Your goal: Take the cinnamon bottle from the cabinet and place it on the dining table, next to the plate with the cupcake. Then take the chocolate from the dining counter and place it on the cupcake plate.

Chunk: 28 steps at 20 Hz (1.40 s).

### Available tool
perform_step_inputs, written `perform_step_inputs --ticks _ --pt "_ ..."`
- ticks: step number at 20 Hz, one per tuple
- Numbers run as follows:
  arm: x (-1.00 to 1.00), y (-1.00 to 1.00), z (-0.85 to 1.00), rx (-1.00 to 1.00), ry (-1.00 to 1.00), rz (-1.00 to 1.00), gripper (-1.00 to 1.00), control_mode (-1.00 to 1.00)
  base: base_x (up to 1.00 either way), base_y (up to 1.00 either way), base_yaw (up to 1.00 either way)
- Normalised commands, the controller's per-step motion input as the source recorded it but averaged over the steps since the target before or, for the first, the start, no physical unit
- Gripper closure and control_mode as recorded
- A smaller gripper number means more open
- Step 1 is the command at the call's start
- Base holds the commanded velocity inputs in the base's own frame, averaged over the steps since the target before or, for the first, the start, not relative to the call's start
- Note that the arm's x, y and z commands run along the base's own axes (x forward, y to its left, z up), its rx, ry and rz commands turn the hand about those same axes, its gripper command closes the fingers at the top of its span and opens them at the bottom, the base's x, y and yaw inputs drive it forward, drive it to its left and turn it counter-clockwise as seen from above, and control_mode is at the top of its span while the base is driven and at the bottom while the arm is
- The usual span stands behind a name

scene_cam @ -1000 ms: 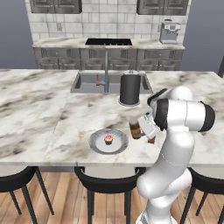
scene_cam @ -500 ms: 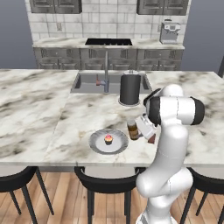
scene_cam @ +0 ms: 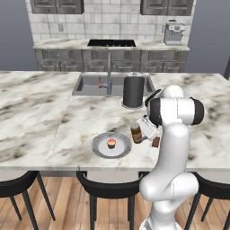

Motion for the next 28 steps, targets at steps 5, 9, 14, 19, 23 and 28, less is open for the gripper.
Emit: perform_step_inputs --ticks 5,9,14,19,23,28 --pt "0.00 0.00 -0.28 0.00 -0.13 0.10 1.00 -1.00 0.00 0.00 0.00" --pt "0.01 -0.02 -0.24 0.02 -0.15 0.08 -1.00 -1.00 0.00 0.00 0.00" --pt "0.04 -0.16 -0.12 0.10 -0.04 0.07 -1.00 -1.00 0.00 0.00 0.00" --pt "0.16 -0.23 -0.03 0.13 0.00 0.06 -1.00 -1.00 0.00 0.00 0.00" --pt "0.19 -0.06 0.18 0.15 0.03 0.07 -1.00 -1.00 0.00 0.00 0.00" --pt "0.00 -0.03 0.25 0.04 0.00 0.06 -1.00 -1.00 0.00 0.00 0.00"
